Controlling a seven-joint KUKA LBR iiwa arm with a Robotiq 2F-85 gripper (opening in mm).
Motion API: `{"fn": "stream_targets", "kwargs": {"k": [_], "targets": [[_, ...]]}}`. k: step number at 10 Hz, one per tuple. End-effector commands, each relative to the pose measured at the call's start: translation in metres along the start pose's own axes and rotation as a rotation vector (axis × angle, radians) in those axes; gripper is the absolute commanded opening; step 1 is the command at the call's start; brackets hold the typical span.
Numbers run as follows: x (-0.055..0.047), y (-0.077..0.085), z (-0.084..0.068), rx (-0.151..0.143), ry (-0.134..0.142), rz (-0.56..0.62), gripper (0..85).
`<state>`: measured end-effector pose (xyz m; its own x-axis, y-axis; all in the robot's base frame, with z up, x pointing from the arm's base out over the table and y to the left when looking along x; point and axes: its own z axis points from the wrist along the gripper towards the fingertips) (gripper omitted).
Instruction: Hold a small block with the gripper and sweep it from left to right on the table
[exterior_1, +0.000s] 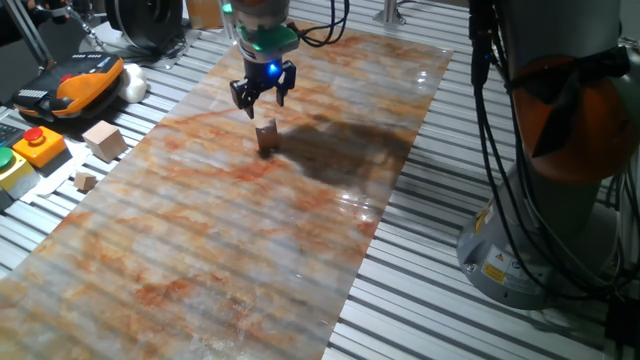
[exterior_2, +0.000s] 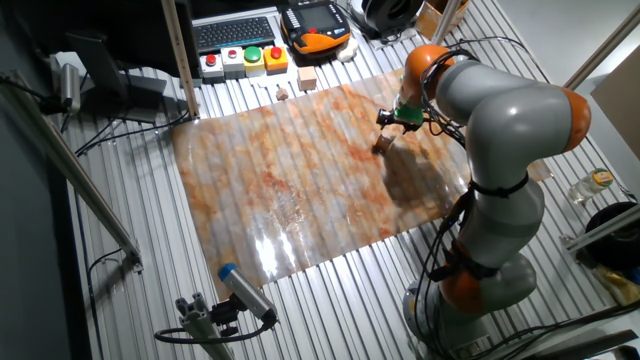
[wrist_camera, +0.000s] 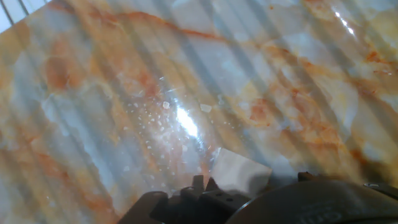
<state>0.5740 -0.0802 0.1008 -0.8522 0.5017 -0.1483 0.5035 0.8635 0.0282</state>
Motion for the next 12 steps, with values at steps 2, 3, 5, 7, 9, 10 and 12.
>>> {"fn": "stream_targets", "kwargs": {"k": [2, 3, 5, 7, 9, 10, 12], "targets": [[0.001, 0.003, 0.002, -0.01, 0.069, -0.001, 68.0], [0.002, 0.004, 0.005, -0.012, 0.094, 0.003, 68.0], [0.004, 0.004, 0.008, -0.005, 0.083, 0.002, 68.0], [0.004, 0.004, 0.009, 0.001, 0.092, 0.013, 68.0], [0.006, 0.003, 0.014, 0.002, 0.091, 0.008, 68.0], [0.005, 0.003, 0.012, 0.003, 0.09, 0.007, 68.0], [0.005, 0.003, 0.012, 0.023, 0.09, 0.006, 68.0]]}}
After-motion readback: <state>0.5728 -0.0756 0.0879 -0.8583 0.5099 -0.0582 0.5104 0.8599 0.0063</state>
